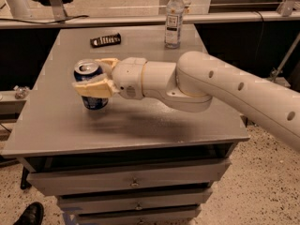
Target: Move pepsi can near blue plastic bottle
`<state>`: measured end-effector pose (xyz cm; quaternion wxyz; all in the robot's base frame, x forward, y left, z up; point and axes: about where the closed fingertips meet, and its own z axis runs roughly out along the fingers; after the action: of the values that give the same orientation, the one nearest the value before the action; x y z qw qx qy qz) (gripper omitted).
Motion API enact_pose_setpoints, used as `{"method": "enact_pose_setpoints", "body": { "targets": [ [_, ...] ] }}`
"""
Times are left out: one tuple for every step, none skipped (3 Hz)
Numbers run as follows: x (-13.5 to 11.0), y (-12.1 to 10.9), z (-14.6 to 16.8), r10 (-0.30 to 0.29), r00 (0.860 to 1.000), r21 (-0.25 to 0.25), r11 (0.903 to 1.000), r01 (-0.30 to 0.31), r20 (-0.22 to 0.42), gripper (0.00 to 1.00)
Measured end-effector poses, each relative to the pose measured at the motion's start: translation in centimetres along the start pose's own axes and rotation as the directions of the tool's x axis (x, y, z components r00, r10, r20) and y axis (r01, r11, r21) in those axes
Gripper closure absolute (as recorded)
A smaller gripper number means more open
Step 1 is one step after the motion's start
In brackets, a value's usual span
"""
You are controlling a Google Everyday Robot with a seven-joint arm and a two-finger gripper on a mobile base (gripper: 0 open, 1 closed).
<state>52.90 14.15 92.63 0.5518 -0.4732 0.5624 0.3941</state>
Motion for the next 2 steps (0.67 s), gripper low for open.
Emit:
{"method": "enact_pose_setpoints", "body": {
  "targets": [
    [0.7, -3.7, -3.5, -0.029, 0.999, 0.098, 0.9947, 0.032, -0.023, 1.00],
    [1.6, -9.5, -8.9, -0.047, 0.998, 0.224, 0.9730, 0.056, -0.042, 1.00]
  ]
}}
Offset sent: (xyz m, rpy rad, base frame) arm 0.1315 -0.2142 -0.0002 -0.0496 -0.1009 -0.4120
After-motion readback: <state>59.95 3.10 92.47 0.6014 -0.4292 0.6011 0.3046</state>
